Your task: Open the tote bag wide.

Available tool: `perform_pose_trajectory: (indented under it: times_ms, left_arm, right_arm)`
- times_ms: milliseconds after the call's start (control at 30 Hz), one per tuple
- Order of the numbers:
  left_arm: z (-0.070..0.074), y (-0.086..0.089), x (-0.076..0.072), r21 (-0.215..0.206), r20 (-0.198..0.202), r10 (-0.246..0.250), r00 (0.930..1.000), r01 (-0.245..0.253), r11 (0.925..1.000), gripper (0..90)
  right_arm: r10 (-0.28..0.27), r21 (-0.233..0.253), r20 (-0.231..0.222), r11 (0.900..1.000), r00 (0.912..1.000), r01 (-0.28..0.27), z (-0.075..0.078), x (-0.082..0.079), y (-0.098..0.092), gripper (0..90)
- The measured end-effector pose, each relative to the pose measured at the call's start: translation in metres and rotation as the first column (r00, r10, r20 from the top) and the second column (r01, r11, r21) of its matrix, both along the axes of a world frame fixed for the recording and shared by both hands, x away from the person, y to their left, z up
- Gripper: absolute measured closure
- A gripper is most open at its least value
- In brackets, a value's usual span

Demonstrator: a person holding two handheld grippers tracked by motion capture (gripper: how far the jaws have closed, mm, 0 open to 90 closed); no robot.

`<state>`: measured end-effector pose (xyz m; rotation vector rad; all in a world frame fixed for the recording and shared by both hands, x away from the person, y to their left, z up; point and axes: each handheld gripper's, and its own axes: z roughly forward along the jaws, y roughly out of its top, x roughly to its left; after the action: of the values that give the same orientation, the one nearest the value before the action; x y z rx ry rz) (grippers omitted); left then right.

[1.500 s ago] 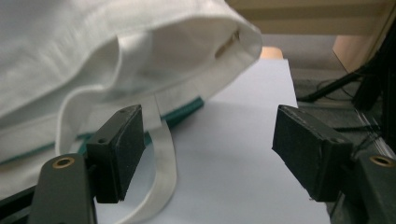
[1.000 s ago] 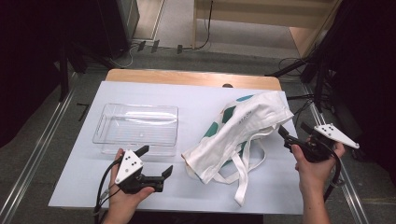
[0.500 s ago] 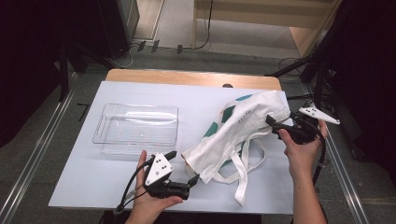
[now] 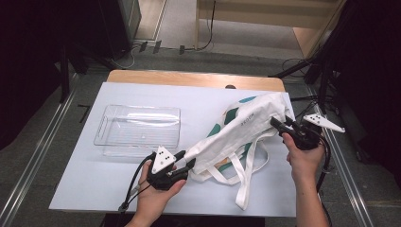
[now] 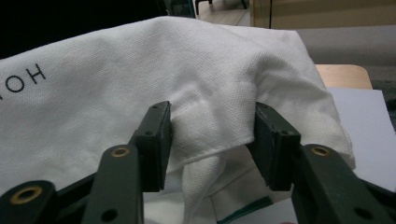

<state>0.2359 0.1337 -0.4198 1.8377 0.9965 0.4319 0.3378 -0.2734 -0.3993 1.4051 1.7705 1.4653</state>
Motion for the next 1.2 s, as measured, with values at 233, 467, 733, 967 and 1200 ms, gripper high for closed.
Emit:
perform_pose_trajectory:
  times_ms: [233,467,733,967,1200]
  left_arm:
    - [-0.002,-0.002,0.005,-0.042,-0.042,-0.035,0.9985,0.034,0.9985,83.7]
    - [0.001,-0.006,0.015,-0.079,-0.050,-0.041,0.9979,0.037,0.9961,87.5]
    - [0.027,-0.014,0.034,-0.147,-0.020,-0.067,0.9976,0.063,0.9872,88.0]
    - [0.028,-0.012,0.058,-0.123,-0.048,-0.013,0.9988,0.007,0.9924,86.3]
    - [0.013,-0.009,0.070,-0.093,-0.090,0.015,0.9958,-0.023,0.9954,86.4]
  right_arm:
    - [-0.007,-0.049,0.083,0.999,0.9965,0.011,-0.006,-0.022,0.004,76.5]
    - [-0.059,-0.037,0.172,0.997,0.9834,0.066,-0.007,-0.047,0.004,83.9]
    - [-0.096,0.009,0.271,0.995,0.9577,0.098,0.021,-0.081,0.004,84.3]
    - [-0.110,-0.043,0.270,0.991,0.9566,0.127,0.028,-0.094,0.006,82.4]
    - [-0.135,0.028,0.263,0.991,0.9555,0.132,0.022,-0.105,-0.017,46.0]
